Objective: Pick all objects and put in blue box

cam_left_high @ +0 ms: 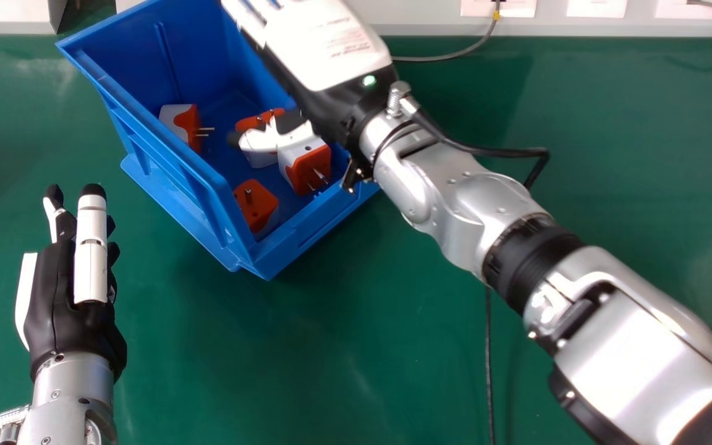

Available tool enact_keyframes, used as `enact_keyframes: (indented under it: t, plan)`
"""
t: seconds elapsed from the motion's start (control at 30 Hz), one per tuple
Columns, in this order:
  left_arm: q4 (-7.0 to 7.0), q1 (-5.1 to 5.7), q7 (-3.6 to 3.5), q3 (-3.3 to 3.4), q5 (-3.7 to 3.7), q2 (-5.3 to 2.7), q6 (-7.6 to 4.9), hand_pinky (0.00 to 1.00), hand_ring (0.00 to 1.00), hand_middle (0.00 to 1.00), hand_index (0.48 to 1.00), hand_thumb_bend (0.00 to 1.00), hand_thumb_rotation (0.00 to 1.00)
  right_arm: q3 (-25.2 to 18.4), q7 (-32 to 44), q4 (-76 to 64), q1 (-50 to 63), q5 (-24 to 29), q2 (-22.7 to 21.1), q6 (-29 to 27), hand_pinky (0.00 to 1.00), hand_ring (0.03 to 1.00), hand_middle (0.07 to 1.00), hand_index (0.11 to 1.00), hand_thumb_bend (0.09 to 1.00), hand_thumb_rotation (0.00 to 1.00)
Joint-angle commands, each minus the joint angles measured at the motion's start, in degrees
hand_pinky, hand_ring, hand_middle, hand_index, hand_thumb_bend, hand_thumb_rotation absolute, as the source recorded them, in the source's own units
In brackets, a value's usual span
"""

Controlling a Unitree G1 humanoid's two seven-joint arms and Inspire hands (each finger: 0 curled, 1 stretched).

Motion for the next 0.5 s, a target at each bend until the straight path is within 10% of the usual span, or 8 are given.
enact_keyframes:
  t: [0.0, 0.47]
  plan:
    - [-0.66, -0.71, -0.48, 0.56, 0.02, 0.62, -1.51, 0.97, 0.96, 0.97, 0.967, 0.27, 0.92, -2.39, -1.33, -10.0, 4.11, 1.24, -2.5, -0.34, 0.89, 1.0, 1.0, 0.991, 0.368, 0.54]
    - [1.49, -2.02, -1.98, 2.18, -0.6, 1.81, -1.9, 0.98, 0.97, 0.97, 0.969, 0.27, 0.92, -11.87, -0.34, -54.07, 34.92, 0.1, -12.79, -0.18, 0.94, 1.0, 1.0, 0.988, 0.291, 0.55]
